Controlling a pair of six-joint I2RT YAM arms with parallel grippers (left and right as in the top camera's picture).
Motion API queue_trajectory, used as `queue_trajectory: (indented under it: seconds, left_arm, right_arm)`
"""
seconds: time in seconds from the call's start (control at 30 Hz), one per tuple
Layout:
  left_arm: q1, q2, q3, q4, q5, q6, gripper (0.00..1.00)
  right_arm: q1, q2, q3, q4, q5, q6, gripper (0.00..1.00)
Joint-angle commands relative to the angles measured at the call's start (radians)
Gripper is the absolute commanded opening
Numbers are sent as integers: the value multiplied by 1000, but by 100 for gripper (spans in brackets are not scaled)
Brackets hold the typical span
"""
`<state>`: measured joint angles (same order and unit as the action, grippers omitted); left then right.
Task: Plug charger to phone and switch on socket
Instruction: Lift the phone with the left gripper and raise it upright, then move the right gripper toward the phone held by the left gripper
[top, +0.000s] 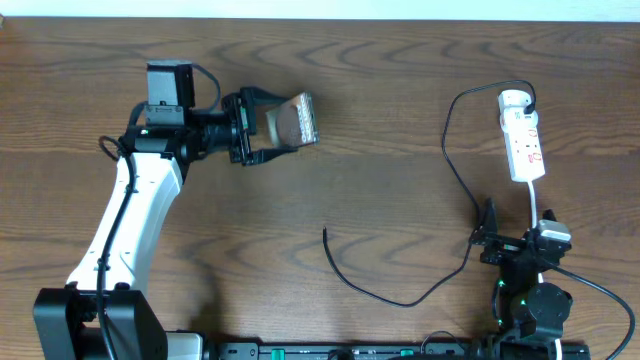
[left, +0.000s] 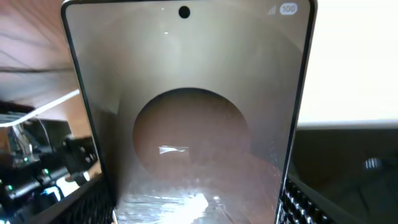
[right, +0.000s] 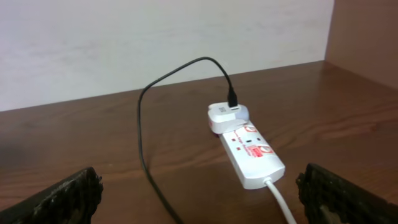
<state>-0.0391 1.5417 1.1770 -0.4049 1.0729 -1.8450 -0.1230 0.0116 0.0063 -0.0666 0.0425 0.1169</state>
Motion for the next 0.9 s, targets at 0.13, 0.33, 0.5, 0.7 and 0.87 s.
queue_trajectory:
  seconds: [0.13, 0.33, 0.5, 0.7, 0.87]
  left_arm:
    - [6, -19, 21, -97, -108, 142, 7]
    - [6, -19, 20, -160, -154, 181, 7]
    - [6, -15, 20, -159, -154, 181, 7]
    - [6, -6, 20, -159, -154, 181, 7]
    - [6, -6, 20, -159, -155, 181, 7]
  right_arm:
    - [-1, -6, -1, 16, 39, -22, 99]
    - [-1, -6, -1, 58, 6, 39, 99]
    - [-1, 6, 5, 55, -256, 93, 99]
    - [0, 211, 227, -50, -333, 84, 99]
    - [1, 616, 603, -205, -519, 42, 99]
